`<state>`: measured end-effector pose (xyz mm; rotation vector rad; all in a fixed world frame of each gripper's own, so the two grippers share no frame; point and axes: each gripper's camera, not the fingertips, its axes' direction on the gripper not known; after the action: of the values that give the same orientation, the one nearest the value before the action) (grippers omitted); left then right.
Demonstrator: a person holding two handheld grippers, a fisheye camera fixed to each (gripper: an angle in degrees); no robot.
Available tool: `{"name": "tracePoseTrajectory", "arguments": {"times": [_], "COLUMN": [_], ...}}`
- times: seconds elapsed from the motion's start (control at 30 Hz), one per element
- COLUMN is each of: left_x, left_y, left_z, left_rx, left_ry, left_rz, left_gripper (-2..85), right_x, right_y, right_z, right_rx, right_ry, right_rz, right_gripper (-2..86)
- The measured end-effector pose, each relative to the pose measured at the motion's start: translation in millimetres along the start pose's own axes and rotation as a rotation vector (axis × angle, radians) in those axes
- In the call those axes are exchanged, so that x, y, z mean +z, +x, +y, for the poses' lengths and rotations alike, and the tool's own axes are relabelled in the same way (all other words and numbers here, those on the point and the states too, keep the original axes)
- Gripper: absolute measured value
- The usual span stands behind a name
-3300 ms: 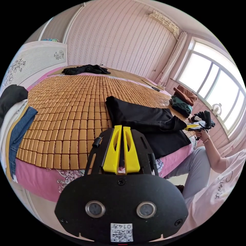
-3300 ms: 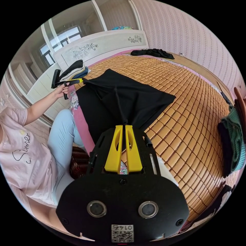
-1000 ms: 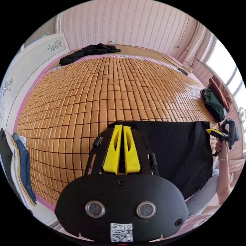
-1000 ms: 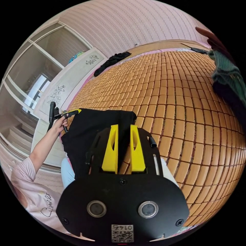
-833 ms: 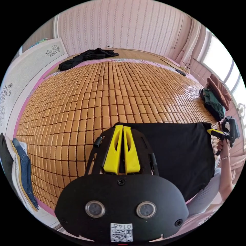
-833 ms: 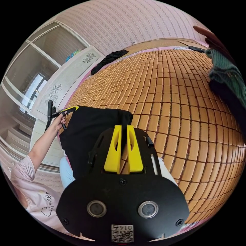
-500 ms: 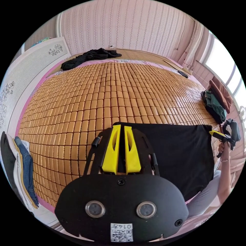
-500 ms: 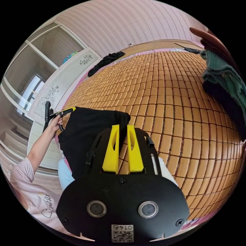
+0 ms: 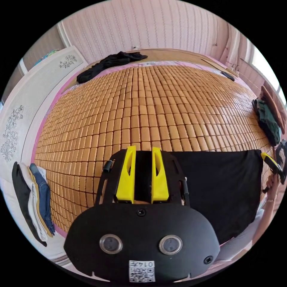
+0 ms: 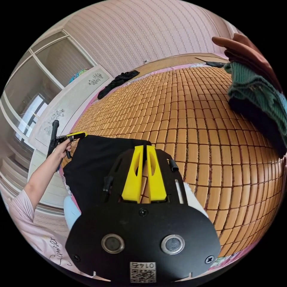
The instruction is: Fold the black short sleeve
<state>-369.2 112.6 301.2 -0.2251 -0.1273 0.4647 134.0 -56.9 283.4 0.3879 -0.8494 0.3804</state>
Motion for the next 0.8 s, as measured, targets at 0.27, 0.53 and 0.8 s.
{"name": "tracePoseTrajectory", "arguments": {"times": [0.27, 0.53, 0.8], "left_x": [-8.5, -3.4, -119.8], "left_y": [-15.8, -21.2, 4.6], "left_z": [1.6, 19.1, 126.0], "left_rx": [-0.022, -0.103, 0.085], "left_ry": [0.03, 0.078, 0.341], "left_rz": [0.122, 0.134, 0.231], "left_gripper": [-0.5, 2.8, 2.4], "right_x": [-1.4, 18.3, -37.5], "right_y": [-1.9, -11.0, -32.4], "right_z": [-1.7, 1.3, 14.9], "right_rx": [0.007, -0.008, -0.2], "right_ry": [-0.019, -0.07, 0.122], "right_rz": [0.012, 0.062, -0.161], "right_gripper": [0.6, 0.4, -0.1]}}
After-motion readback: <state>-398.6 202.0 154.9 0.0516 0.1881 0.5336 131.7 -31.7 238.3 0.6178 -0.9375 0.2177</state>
